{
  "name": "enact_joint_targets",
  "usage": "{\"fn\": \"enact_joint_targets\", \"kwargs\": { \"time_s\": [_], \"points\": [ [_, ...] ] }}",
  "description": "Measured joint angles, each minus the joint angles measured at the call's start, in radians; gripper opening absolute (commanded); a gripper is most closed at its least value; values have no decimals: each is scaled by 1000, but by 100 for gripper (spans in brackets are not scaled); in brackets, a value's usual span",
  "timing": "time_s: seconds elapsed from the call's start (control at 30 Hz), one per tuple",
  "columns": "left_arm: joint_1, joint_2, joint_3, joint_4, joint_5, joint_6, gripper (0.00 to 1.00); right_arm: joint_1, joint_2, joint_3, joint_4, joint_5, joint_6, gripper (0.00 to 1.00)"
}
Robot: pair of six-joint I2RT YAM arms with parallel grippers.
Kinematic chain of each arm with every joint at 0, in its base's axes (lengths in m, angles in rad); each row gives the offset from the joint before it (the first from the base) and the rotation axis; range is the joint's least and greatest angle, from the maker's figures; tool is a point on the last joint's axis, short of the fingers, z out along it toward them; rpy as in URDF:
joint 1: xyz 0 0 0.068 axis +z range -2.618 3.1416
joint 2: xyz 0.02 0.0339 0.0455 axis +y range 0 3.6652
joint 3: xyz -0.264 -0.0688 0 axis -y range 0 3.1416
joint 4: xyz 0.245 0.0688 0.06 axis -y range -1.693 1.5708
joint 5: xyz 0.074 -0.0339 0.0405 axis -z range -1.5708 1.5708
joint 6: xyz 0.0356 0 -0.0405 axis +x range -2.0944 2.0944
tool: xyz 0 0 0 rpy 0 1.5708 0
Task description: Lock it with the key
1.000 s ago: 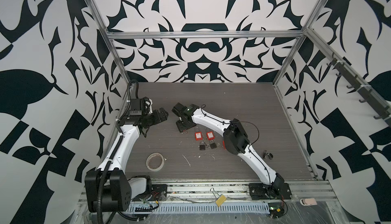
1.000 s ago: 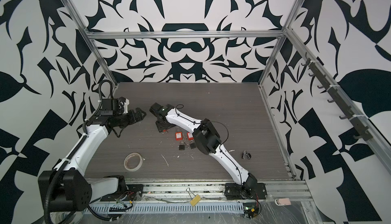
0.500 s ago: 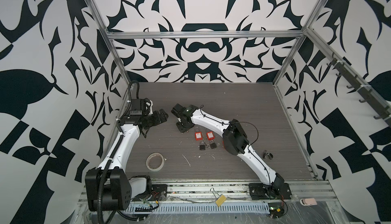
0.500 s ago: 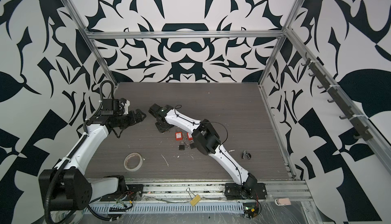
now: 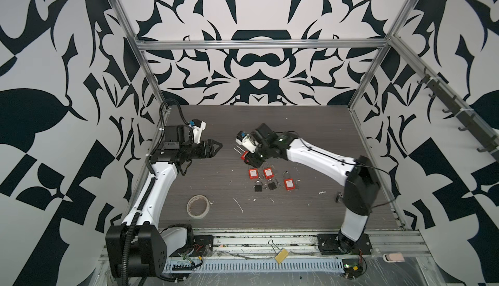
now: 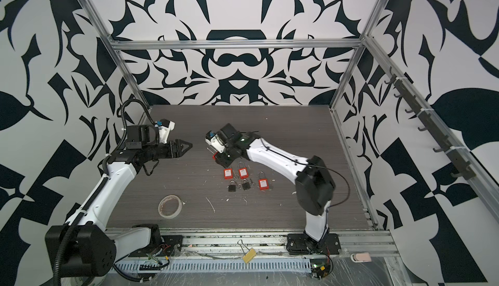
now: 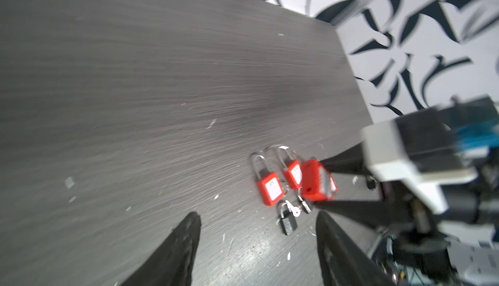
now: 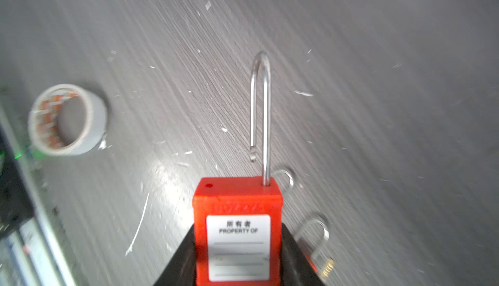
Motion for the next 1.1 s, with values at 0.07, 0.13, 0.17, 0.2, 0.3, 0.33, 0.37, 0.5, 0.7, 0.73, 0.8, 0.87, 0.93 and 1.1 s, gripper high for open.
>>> {"fn": "enact_joint_targets", "kwargs": {
  "time_s": [0.07, 0.13, 0.17, 0.2, 0.3, 0.33, 0.37, 0.5, 0.7, 0.73, 0.8, 0.87, 0.93, 1.1],
  "points": [
    [-32, -5, -7, 23, 51, 47, 67, -38, -106, -95, 35, -40, -60, 22],
    [-80, -9, -15, 43, 90, 110, 67, -80, -192, -178, 56, -85, -124, 23],
    [-110, -10, -16, 48, 106, 146, 67, -98, -230, -218, 59, -105, -154, 23],
    [-140, -10, -16, 55, 120, 183, 65, -116, -270, -257, 61, -125, -185, 23],
    [-226, -10, -16, 70, 167, 307, 59, -146, -364, -331, 41, -180, -267, 22],
    [-249, -10, -16, 72, 189, 353, 59, -151, -386, -340, 28, -195, -291, 22],
    [-270, -10, -16, 76, 207, 397, 59, -153, -413, -347, 13, -210, -317, 22],
    [-331, -9, -16, 110, 233, 519, 59, -154, -502, -364, -29, -257, -394, 22],
    [-385, 27, -14, 151, 237, 640, 55, -153, -594, -412, -86, -326, -486, 21],
    [-389, 33, -14, 154, 238, 653, 54, -153, -598, -412, -94, -331, -494, 21],
    [-402, 49, -9, 155, 251, 681, 47, -153, -600, -412, -103, -341, -507, 21],
    [-409, 62, -2, 157, 269, 701, 43, -153, -599, -412, -112, -344, -517, 21],
    [-416, 70, 6, 159, 286, 719, 40, -154, -596, -412, -122, -345, -525, 21],
    [-431, 72, 12, 156, 319, 752, 37, -154, -576, -406, -143, -345, -544, 20]
  ]
}}
